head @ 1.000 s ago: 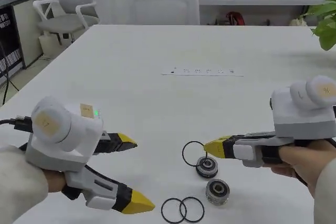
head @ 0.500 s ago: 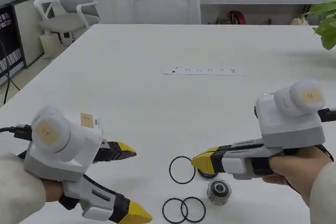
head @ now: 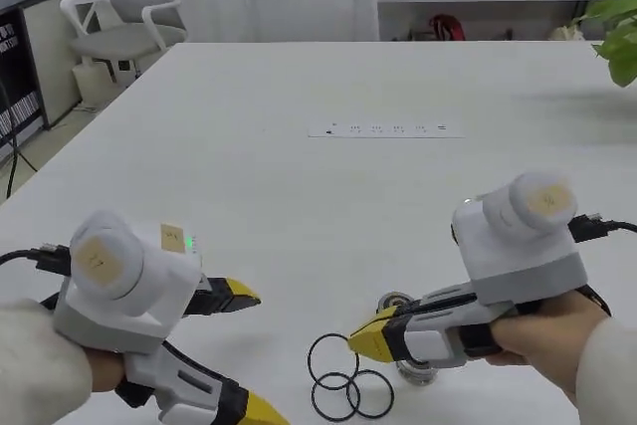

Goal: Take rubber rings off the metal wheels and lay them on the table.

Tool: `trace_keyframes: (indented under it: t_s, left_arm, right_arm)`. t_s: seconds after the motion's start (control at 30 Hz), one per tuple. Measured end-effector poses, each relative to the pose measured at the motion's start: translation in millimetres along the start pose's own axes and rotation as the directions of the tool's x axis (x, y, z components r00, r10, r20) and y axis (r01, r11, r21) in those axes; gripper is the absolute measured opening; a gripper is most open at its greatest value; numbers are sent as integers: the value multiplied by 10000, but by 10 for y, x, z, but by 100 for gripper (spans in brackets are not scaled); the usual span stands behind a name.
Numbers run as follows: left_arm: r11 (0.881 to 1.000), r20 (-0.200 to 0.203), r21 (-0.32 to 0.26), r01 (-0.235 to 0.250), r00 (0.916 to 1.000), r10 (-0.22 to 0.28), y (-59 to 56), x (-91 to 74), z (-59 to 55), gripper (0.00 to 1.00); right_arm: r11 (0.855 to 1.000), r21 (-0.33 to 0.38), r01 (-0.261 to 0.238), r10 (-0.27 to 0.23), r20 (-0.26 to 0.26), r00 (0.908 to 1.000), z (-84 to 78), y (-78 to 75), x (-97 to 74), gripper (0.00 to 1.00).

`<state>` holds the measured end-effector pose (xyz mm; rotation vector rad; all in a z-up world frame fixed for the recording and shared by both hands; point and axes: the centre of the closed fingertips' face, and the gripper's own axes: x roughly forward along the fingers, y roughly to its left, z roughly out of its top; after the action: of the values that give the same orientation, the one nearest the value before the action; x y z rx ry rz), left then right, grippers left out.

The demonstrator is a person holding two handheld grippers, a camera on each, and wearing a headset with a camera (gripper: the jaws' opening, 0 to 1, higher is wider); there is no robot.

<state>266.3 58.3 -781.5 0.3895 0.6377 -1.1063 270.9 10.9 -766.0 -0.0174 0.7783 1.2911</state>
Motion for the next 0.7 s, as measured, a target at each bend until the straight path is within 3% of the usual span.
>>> trace_keyframes:
  t_s: [0.33,0.7]
  left_arm:
    - [10000,-45,16,61,10000,-60,-9,0,-27,80]
    - [10000,-44,2,90,10000,-90,-20,-9,-38,80]
  right_arm:
    - [9994,-245,-228,209,-762,9969,-174,74,111,0]
    - [9978,-459,-483,408,-1519,9876,-348,158,237,0]
